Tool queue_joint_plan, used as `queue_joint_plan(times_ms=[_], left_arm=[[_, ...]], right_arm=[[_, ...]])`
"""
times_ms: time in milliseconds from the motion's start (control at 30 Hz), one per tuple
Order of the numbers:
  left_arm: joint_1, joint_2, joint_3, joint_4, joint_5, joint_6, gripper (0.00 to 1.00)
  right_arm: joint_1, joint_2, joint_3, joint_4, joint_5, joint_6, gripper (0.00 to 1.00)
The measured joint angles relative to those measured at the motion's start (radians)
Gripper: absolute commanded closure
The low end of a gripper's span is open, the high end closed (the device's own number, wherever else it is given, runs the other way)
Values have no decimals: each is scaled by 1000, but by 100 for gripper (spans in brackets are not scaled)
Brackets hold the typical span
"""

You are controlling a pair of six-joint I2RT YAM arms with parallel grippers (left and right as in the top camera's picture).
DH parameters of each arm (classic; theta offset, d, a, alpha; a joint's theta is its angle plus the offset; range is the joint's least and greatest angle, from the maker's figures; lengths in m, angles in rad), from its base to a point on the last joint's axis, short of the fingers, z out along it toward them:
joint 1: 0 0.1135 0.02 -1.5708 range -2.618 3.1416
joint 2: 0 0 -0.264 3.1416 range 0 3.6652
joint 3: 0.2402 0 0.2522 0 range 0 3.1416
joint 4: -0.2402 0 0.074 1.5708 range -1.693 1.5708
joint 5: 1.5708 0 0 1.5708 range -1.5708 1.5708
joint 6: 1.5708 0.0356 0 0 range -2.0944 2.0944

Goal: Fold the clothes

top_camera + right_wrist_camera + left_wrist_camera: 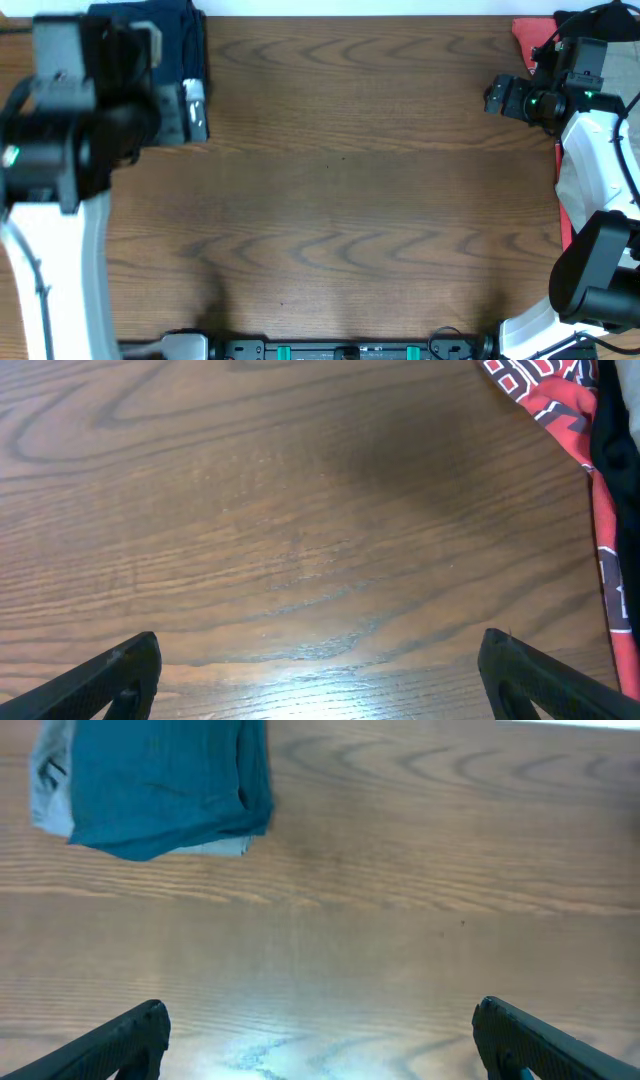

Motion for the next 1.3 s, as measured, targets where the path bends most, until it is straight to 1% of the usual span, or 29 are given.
queue_joint_plan(times_ms=[100,300,433,600,667,833,1167,1300], left_arm=[[0,-90,-51,-13,16,-1,2],[0,-281,-232,-13,56,-7,2],[0,-390,-351,-29,77,-70,2],[0,-483,-439,-145,93,-163,2],[0,-498,-448,-176,96,-184,2],[0,-495,-449,-175,96,-209,2],[0,-493,-450,-202,96,-216,2],[0,-494,-480,-198,96,-212,2]], right_arm=[[0,0,0,0,0,0,1],[0,0,0,0,0,0,1],[0,0,0,0,0,0,1],[0,0,0,0,0,0,1],[0,0,0,0,0,0,1],[0,0,0,0,0,0,1],[0,0,0,0,0,0,1],[0,0,0,0,0,0,1]])
